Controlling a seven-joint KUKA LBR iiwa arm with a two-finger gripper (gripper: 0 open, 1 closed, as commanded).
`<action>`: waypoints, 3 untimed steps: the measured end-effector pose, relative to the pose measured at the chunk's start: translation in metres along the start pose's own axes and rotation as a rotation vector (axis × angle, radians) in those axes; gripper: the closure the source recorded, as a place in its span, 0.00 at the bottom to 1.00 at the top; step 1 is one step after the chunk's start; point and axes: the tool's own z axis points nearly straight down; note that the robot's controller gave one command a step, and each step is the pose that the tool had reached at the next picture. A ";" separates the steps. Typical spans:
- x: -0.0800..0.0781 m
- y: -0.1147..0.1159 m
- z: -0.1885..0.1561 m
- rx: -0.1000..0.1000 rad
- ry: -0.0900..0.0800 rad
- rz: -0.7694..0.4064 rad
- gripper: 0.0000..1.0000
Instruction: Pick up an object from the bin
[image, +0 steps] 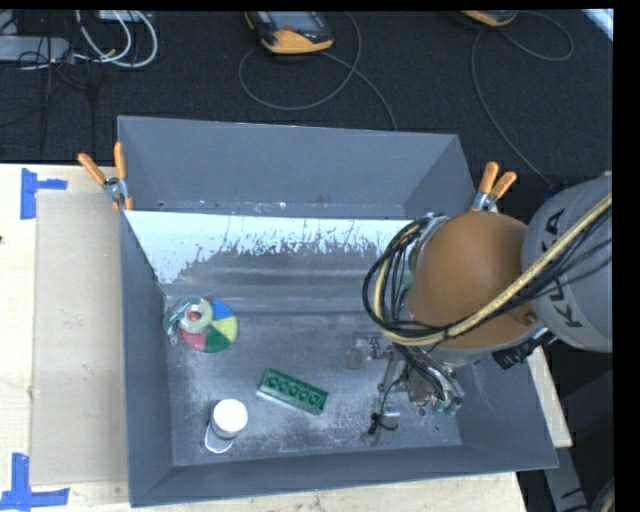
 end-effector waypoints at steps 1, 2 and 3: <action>-0.002 0.000 -0.004 0.000 -0.009 0.002 0.00; -0.014 0.040 0.042 0.000 -0.008 -0.120 0.00; -0.005 0.068 0.079 0.000 -0.004 -0.055 0.00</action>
Offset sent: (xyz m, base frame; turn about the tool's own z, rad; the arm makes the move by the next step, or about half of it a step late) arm 0.0294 0.1038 -0.1167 -0.3157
